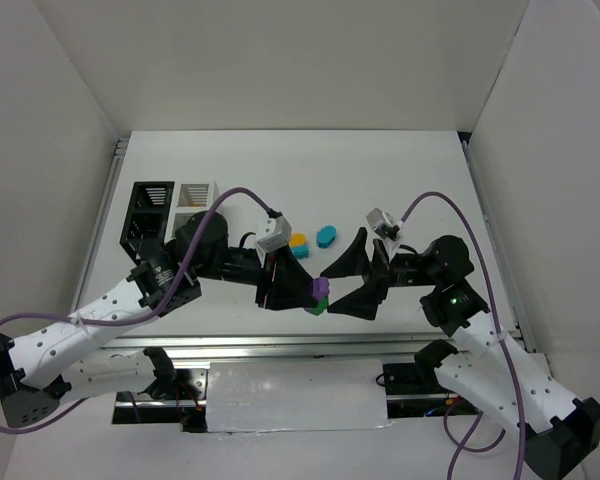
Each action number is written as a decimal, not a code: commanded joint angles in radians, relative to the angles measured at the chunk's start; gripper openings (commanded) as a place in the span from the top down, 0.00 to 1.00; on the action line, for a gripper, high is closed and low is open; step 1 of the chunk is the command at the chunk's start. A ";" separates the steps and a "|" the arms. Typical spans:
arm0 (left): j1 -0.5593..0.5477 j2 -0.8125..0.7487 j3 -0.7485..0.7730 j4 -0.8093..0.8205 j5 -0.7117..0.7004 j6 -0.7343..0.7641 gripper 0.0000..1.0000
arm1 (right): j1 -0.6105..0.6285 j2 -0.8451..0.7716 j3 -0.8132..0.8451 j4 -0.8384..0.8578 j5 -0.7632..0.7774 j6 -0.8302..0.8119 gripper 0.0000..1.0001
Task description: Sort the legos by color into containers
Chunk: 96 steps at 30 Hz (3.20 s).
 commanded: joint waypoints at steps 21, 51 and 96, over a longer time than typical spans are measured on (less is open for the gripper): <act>0.014 0.032 0.076 0.009 -0.136 -0.051 1.00 | 0.097 0.039 0.026 0.038 0.141 -0.023 1.00; 0.808 -0.040 0.116 -0.383 -0.521 -0.245 1.00 | -0.037 -0.007 0.004 -0.238 0.371 -0.135 1.00; 1.101 0.134 -0.023 -0.346 -1.002 -0.574 0.81 | -0.029 -0.047 -0.040 -0.189 0.333 -0.092 1.00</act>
